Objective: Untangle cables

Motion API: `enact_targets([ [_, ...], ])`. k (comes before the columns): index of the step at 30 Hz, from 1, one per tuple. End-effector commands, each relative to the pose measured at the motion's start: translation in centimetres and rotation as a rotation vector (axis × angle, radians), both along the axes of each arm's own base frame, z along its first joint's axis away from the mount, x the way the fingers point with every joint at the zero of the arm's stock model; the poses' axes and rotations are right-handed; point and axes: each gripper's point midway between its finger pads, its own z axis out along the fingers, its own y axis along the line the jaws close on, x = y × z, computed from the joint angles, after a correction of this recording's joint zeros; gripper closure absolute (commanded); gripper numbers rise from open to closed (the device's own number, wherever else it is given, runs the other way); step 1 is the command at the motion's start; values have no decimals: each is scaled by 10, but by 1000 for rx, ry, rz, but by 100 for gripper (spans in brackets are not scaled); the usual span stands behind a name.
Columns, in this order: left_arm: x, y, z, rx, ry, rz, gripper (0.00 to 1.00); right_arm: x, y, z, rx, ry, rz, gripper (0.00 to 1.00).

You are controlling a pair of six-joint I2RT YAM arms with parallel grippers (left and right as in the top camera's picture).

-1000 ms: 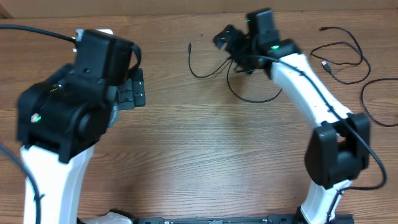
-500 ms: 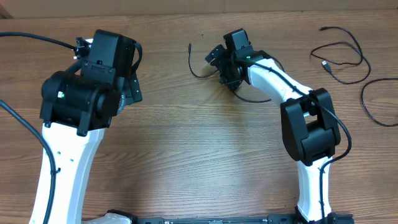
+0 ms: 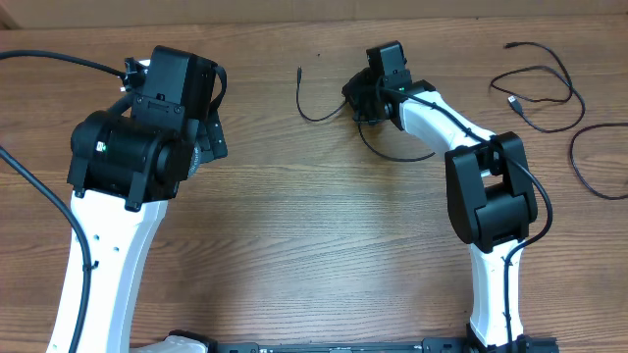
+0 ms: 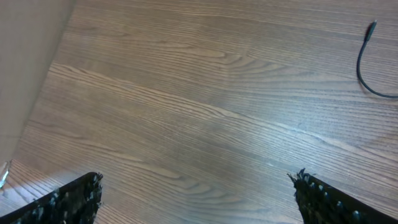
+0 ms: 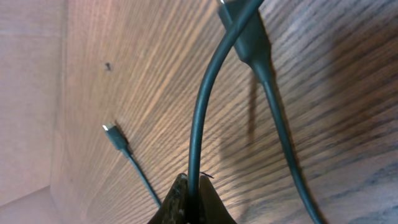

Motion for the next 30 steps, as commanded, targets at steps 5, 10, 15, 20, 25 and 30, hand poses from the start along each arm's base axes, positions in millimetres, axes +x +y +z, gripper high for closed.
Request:
enact_targets([
  [5, -5, -2, 2, -22, -3, -20, 1, 6, 5, 28, -64, -117, 201, 96],
  [10, -5, -5, 0, -42, 6, -31, 1, 16, -22, 114, -148, -282, 269, 96],
  [15, -5, -6, 0, -46, 2, -29, 1, 3, -64, 212, -311, -412, 249, 96],
  [20, 0, -17, 0, -100, -10, -57, 0, -35, -117, 320, -586, -557, 165, 96],
  [25, 4, -26, 0, -147, -22, -85, 0, -102, -167, 411, -767, -629, 25, 96],
  [30, 7, -37, 0, -198, -29, -114, 0, -178, -208, 459, -859, -640, -108, 96],
])
